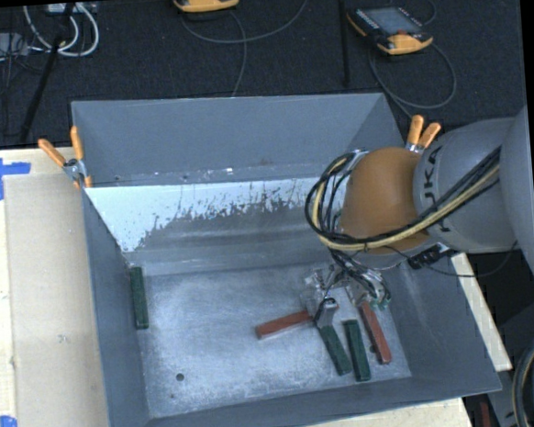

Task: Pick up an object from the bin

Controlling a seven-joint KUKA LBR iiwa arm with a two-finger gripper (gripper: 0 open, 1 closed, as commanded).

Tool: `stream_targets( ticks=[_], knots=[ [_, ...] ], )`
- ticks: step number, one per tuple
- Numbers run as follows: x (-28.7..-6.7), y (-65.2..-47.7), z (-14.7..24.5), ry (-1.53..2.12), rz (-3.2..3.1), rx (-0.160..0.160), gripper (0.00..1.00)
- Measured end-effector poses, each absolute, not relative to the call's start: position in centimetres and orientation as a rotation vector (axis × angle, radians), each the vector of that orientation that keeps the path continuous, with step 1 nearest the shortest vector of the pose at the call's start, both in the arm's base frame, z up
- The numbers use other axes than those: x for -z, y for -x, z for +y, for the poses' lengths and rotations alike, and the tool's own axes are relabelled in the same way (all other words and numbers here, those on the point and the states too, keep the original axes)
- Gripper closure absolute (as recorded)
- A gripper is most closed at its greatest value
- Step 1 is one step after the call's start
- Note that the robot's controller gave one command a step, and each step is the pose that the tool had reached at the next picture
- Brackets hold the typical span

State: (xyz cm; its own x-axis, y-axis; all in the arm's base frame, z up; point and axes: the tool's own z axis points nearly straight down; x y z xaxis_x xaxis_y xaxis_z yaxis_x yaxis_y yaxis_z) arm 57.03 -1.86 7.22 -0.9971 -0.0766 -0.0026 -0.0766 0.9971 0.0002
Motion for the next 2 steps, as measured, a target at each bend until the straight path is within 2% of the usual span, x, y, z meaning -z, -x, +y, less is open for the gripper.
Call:
stream_targets(
  ticks=[1, 2],
  knots=[
    [-7.24, -58.67, 2.27, 0.858, 3.016, 0.002, 1.00],
    [-7.11, -58.57, 2.29, 0.855, 3.019, -0.001, 0.00]
  ],
)
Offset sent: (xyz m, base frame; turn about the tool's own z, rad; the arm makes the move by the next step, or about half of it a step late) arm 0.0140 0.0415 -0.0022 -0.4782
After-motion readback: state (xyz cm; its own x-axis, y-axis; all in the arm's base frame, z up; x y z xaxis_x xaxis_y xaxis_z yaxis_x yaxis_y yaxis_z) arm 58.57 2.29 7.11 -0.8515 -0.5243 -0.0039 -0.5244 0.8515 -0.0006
